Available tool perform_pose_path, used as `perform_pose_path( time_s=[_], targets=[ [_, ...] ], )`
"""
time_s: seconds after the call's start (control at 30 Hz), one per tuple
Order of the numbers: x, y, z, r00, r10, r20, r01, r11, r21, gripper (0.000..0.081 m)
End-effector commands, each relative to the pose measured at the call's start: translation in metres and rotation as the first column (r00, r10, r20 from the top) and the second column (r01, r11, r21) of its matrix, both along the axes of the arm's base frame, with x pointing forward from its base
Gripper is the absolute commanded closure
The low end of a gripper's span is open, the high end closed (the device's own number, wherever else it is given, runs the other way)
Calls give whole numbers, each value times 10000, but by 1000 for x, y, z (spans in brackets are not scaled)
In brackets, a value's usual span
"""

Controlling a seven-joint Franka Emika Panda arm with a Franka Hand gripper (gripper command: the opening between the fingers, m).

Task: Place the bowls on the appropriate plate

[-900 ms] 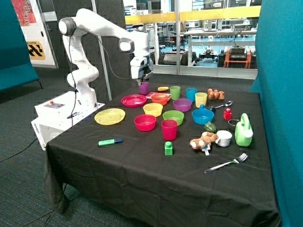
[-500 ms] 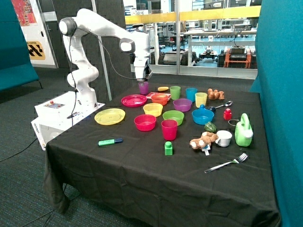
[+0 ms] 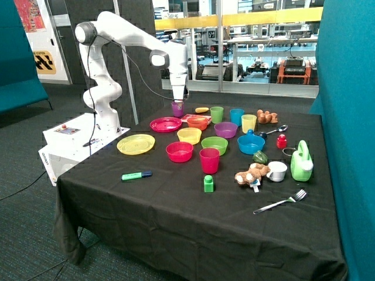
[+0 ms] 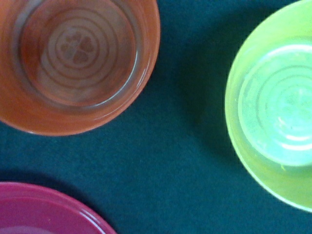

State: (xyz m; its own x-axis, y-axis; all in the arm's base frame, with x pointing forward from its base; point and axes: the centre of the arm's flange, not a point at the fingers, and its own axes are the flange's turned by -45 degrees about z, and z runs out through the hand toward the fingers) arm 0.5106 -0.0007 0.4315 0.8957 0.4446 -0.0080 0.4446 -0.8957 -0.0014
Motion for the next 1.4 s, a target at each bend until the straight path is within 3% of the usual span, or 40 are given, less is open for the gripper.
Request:
perform_pose_path(
  time_s=[0.0,0.6,0.63,0.73,1.37],
  targets=[
    [4,0,-23,9987,499,78,-499,9988,23,578],
    [3,-3,-59,9962,872,78,-872,9962,23,594],
    [3,-3,-61,9961,882,78,-882,9961,23,558],
    [6,-5,-68,9946,1032,78,-1032,9947,23,583],
    [18,-10,-85,9926,1209,78,-1209,9927,23,517]
  ],
)
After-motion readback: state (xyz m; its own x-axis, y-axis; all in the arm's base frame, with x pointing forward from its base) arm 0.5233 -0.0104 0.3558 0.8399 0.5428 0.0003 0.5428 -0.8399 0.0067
